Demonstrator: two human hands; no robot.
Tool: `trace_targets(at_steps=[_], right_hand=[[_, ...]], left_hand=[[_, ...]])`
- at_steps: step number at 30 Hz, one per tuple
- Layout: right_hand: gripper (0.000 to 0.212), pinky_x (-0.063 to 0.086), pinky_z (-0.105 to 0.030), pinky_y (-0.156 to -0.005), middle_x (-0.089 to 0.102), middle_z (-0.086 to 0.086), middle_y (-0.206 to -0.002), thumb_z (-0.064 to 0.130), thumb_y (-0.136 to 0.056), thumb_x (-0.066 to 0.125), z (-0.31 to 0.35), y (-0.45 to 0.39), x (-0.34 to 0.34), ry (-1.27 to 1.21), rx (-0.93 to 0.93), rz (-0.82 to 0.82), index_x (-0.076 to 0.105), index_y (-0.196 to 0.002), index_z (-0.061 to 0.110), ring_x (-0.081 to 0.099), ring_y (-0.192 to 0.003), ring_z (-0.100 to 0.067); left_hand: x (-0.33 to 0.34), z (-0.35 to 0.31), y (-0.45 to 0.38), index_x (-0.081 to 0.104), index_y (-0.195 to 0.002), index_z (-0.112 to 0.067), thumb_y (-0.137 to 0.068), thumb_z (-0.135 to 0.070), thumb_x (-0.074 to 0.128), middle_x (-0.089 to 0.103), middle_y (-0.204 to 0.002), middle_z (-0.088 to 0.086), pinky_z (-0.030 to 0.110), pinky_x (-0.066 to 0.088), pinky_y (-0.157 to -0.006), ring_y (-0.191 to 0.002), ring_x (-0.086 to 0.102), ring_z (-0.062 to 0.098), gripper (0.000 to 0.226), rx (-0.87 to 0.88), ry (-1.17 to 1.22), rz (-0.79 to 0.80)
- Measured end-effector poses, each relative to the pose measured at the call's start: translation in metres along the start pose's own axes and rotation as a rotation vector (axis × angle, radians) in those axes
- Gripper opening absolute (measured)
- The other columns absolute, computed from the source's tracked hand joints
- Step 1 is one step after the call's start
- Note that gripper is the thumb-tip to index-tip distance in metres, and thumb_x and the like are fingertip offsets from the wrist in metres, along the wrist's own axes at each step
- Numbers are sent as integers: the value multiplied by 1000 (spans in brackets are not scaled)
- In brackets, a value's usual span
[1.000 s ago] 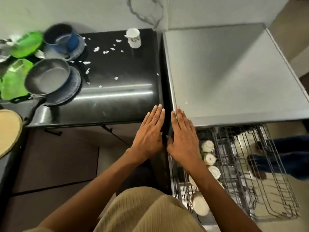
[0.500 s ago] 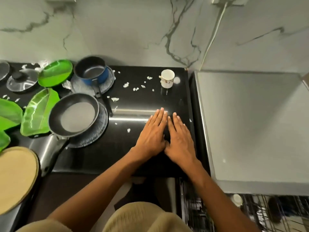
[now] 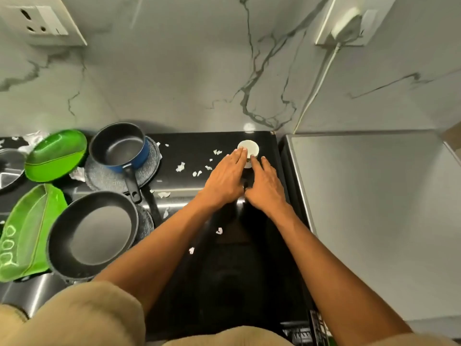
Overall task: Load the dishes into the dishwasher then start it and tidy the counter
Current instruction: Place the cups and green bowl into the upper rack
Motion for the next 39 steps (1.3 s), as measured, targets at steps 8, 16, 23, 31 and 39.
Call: trace_targets(at_steps=[8, 16, 23, 31, 39], right_hand=[[73, 48, -46, -101, 39, -9, -150, 14, -85, 69, -16, -52, 3, 29, 17, 54, 36, -149, 22, 39, -137, -30], [18, 53, -42, -82, 61, -4, -108, 17, -89, 69, -24, -28, 10, -174, -40, -158, 59, -103, 18, 58, -102, -24], [11, 61, -43, -73, 72, -1, -90, 29, -96, 66, -49, 11, 26, -660, 176, -10, 64, -94, 19, 72, -76, -19], [19, 60, -32, -67, 73, -6, -94, 36, -103, 55, -56, 60, 16, -805, 303, -34, 56, -109, 18, 71, -70, -18], [77, 55, -30, -89, 43, -4, -134, 17, -76, 84, -53, 123, -7, -35, -85, -351, 44, -141, 23, 48, -120, -20]], left_hand=[[12, 26, -26, 19, -157, -7, -79, 0, 58, 18, -164, 14, 41, 40, -111, -148, 27, 30, 88, -133, 115, 44], [5, 16, 2, 59, -127, -14, -75, 6, 62, 67, -113, -6, 15, 47, -88, -100, 60, 6, 56, -233, 477, -148], [20, 24, 41, 63, -127, -17, -71, -7, 84, 68, -116, -6, 23, 53, -93, -106, 63, 4, 61, -372, 689, -152], [22, -7, 63, 63, -127, -23, -61, -24, 94, 65, -117, -9, 27, 55, -93, -106, 63, 6, 73, -356, 735, -125], [24, -50, 65, 67, -117, -23, -61, -28, 92, 69, -103, -9, 33, 59, -83, -92, 66, 7, 62, -247, 624, 64]])
Point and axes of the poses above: each hand's wrist, its own y-axis away from the middle knuckle, its own x-axis out of the palm, z = x × y, the point moved 6 cm from there along -y, towards the middle knuckle
